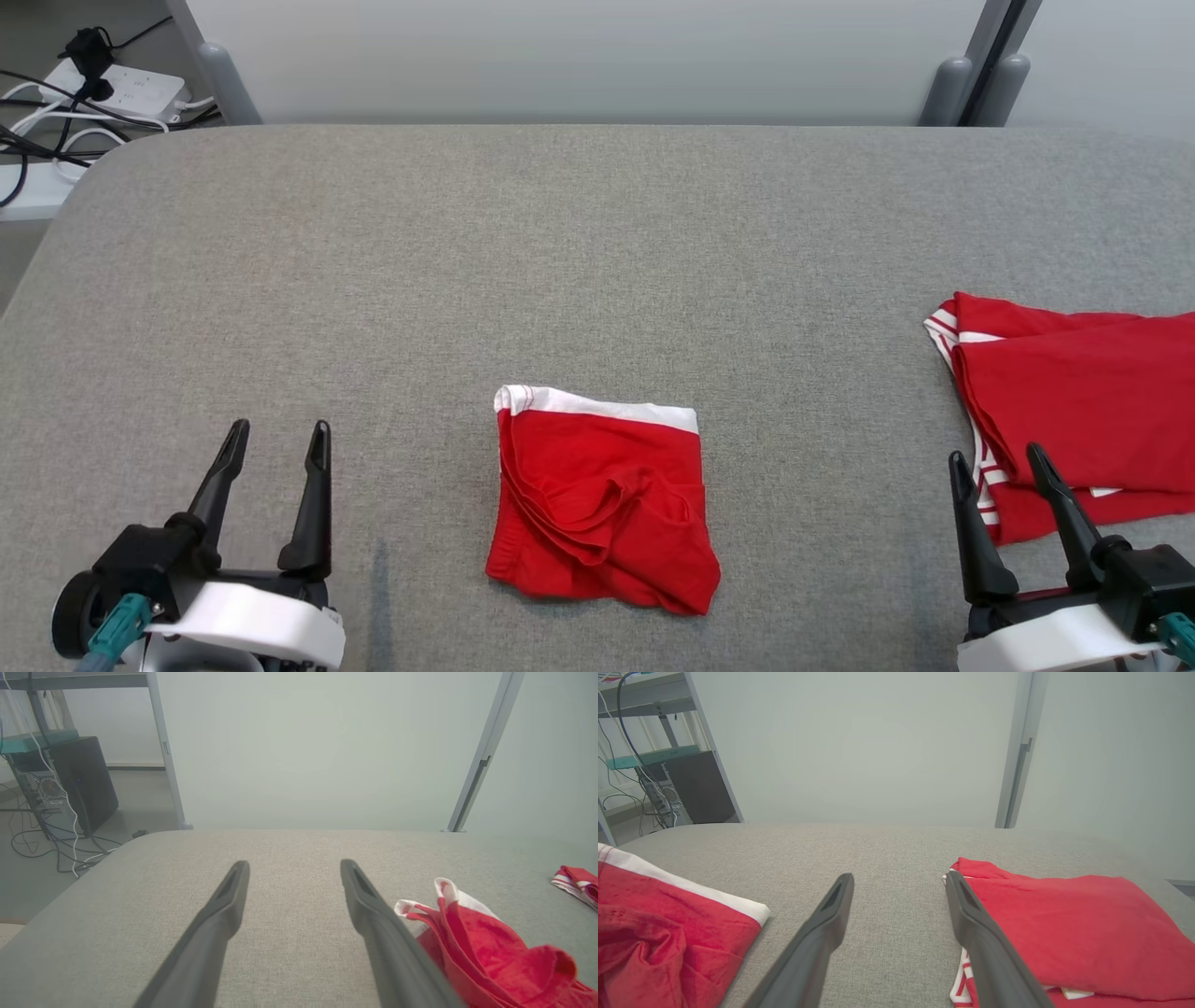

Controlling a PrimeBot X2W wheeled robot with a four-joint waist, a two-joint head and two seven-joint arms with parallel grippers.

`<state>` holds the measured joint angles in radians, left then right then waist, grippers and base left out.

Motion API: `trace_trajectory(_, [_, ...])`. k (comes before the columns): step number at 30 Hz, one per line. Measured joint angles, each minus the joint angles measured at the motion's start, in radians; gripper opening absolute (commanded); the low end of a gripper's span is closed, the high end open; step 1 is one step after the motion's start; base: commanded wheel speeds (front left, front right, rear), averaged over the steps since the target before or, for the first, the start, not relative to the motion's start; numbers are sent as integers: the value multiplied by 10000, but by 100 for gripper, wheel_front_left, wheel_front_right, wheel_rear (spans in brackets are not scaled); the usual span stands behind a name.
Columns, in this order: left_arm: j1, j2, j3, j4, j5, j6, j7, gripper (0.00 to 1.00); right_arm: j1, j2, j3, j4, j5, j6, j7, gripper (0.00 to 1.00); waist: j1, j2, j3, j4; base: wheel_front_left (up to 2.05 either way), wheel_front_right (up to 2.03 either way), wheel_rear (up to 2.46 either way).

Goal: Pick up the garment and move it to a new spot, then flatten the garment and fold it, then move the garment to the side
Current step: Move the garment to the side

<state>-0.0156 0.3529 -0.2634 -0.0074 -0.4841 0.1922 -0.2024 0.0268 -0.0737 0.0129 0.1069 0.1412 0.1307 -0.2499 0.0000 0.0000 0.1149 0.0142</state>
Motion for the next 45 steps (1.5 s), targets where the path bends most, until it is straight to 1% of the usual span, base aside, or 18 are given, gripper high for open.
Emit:
trace_trajectory(11, [114, -36, -77, -100, -29, 29, 54, 100, -4, -8, -77, 56, 0, 0, 0, 100, 0, 0, 116, 217, 0, 0, 0])
trace_trajectory(15, [67, -58, -92, -98, -29, 29, 38, 100, -217, -36, 159, 506, 196, 0, 27, 100, 0, 0, 235, 375, 0, 0, 0])
trace_trajectory(19, [-153, -174, -161, -94, -42, -38, -19, 100, -959, -322, 1009, 1214, 431, 0, 249, 100, 0, 0, 407, 662, 0, 0, 0])
trace_trajectory(24, [-319, -370, -355, 113, -104, -161, -142, 100, -1640, -403, 1977, 2165, 869, 2, 309, 100, 0, 0, 629, 1176, 0, 0, 0])
trace_trajectory(27, [-328, -550, -468, 268, -105, -257, -215, 100, -1904, -426, 2575, 2690, 1323, 2, 397, 100, 0, 0, 769, 1451, 0, 0, 0])
trace_trajectory(29, [-341, -568, -489, 364, -104, -336, -284, 100, -2088, -462, 2961, 2955, 1611, 2, 470, 100, 0, 0, 849, 1596, 0, 0, 0])
trace_trajectory(34, [-434, -577, -481, 527, -104, -343, -359, 100, -2550, -568, 3923, 3446, 2431, 2, 487, 100, 0, 0, 1002, 1823, 0, 0, 0])
trace_trajectory(38, [-650, -619, -468, 550, -102, -430, -403, 100, -2811, -619, 4543, 3925, 3108, 2, 709, 100, 0, 0, 1052, 1913, 0, 0, 0])
trace_trajectory(39, [-691, -652, -466, 579, -102, -430, -403, 100, -2927, -654, 4763, 3998, 3434, 2, 750, 0, 0, 0, 1055, 1913, 0, 0, 0])
trace_trajectory(42, [-702, -683, -453, 612, -102, -430, -445, 100, -3171, -798, 4978, 4107, 3551, 2, 612, 0, 0, 0, 1044, 1876, 0, 0, 0])
trace_trajectory(45, [-701, -692, -451, 608, -100, -431, -447, 100, -3347, -1001, 4805, 4111, 3396, 2, 328, 0, 0, 0, 1038, 1736, 0, 0, 0])
